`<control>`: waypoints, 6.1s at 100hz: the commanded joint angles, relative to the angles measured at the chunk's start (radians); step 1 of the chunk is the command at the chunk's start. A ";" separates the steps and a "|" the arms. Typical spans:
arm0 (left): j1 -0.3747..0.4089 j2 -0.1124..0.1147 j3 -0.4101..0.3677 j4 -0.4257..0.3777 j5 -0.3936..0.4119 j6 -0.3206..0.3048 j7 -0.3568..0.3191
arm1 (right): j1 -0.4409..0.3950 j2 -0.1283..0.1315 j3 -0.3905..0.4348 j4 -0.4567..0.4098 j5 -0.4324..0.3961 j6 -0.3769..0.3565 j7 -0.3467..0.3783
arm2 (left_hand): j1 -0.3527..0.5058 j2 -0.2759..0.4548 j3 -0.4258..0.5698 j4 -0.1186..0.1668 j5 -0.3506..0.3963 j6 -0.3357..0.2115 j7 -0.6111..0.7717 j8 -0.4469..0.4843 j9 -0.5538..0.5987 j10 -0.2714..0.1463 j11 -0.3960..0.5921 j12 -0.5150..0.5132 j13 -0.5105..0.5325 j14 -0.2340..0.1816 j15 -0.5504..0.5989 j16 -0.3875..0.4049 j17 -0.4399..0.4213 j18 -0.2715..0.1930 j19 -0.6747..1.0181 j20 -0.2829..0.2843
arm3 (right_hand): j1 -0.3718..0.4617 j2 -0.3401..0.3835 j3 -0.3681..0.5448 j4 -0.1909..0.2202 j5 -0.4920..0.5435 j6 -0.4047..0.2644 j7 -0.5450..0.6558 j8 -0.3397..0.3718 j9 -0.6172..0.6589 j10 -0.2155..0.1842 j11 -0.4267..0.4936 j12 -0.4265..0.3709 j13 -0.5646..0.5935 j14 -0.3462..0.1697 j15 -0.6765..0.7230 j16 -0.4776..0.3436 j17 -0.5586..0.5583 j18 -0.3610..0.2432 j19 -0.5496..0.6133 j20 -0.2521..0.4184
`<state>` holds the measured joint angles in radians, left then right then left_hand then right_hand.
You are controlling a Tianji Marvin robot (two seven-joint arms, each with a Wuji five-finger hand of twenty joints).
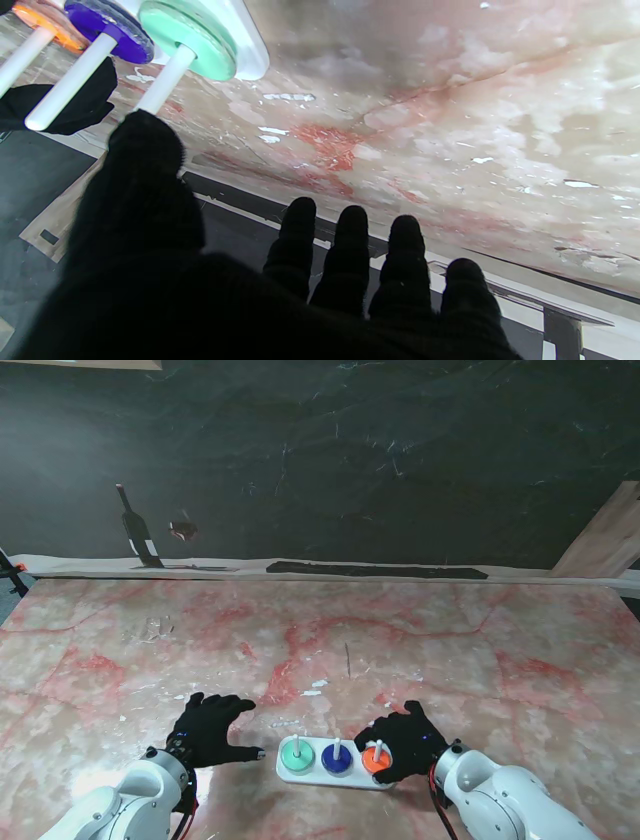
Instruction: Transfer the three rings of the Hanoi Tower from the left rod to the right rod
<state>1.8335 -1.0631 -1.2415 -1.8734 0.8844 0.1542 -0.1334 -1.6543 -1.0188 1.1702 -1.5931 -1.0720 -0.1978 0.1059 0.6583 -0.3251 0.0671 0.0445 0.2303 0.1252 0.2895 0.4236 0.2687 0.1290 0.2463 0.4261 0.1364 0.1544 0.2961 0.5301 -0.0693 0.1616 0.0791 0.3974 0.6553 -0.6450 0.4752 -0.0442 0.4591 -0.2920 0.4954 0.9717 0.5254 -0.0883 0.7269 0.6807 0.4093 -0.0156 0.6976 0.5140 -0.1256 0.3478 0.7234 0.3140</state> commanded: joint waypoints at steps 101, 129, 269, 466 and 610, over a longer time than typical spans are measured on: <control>-0.007 0.004 0.006 0.003 -0.004 0.002 -0.019 | -0.003 0.000 0.006 0.043 0.005 -0.064 -0.039 | 0.005 -0.016 -0.018 0.033 0.018 -0.002 -0.012 0.006 0.009 0.008 -0.013 -0.008 0.024 -0.003 0.010 0.004 -0.005 0.014 0.007 0.027 | 0.168 -0.028 0.210 -0.027 0.118 0.001 0.075 -0.090 0.284 -0.057 0.141 0.059 0.091 -0.039 0.007 0.013 -0.005 0.010 0.122 -0.068; -0.010 0.005 0.009 0.005 -0.003 0.002 -0.023 | -0.007 -0.002 0.022 0.039 0.022 -0.086 -0.038 | 0.004 -0.017 -0.017 0.033 0.018 -0.003 -0.013 0.005 0.009 0.008 -0.013 -0.008 0.025 -0.003 0.009 0.005 -0.005 0.014 0.007 0.030 | 0.148 -0.022 0.216 -0.027 0.113 0.006 0.070 -0.107 0.275 -0.055 0.129 0.051 0.085 -0.036 -0.005 0.007 -0.007 0.012 0.123 -0.075; -0.023 0.010 0.019 0.008 -0.002 0.018 -0.060 | -0.004 0.008 0.018 0.047 -0.043 -0.134 -0.061 | 0.009 -0.008 -0.022 0.033 0.014 -0.009 -0.019 0.005 0.006 0.004 -0.014 -0.007 0.027 -0.001 0.012 0.008 -0.004 0.011 0.007 0.036 | -0.061 0.003 0.116 0.009 -0.095 0.123 -0.184 -0.299 -0.141 -0.002 -0.122 -0.199 -0.090 -0.003 -0.145 -0.061 -0.022 0.035 0.023 -0.061; -0.031 0.009 0.027 0.023 0.006 0.022 -0.044 | -0.032 -0.005 0.101 -0.016 0.005 -0.220 -0.086 | 0.008 -0.018 -0.018 0.034 0.024 0.002 -0.003 0.004 0.035 0.010 0.004 0.003 0.058 0.015 0.042 0.030 -0.010 0.014 0.028 0.084 | 0.018 0.070 0.074 0.032 0.065 0.088 -0.008 -0.199 0.041 -0.033 -0.035 -0.113 0.010 -0.024 -0.086 -0.021 -0.017 0.038 0.074 -0.077; -0.031 0.010 0.027 0.019 0.002 0.023 -0.050 | -0.065 -0.001 0.197 -0.198 0.007 -0.254 0.050 | 0.010 -0.017 -0.017 0.033 0.024 0.005 -0.001 0.002 0.048 0.012 0.008 0.004 0.080 0.022 0.049 0.034 -0.014 0.022 0.040 0.121 | 0.029 0.068 0.083 0.035 0.045 0.093 -0.042 -0.166 0.051 -0.033 -0.051 -0.113 0.031 -0.020 -0.101 -0.020 -0.016 0.044 0.094 -0.072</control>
<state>1.7995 -1.0548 -1.2153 -1.8497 0.8900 0.1771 -0.1809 -1.7181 -1.0218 1.3671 -1.7787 -1.0637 -0.4457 0.1513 0.6586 -0.3251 0.0671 0.0447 0.2320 0.1248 0.2875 0.4249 0.2989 0.1290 0.2503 0.4259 0.2002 0.1632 0.3380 0.5540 -0.0716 0.1733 0.1142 0.4941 0.6355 -0.6004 0.5197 -0.0411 0.4952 -0.1786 0.4312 0.7684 0.5734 -0.1068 0.6833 0.5622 0.4343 -0.0281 0.6047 0.4906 -0.1275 0.3646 0.7840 0.2440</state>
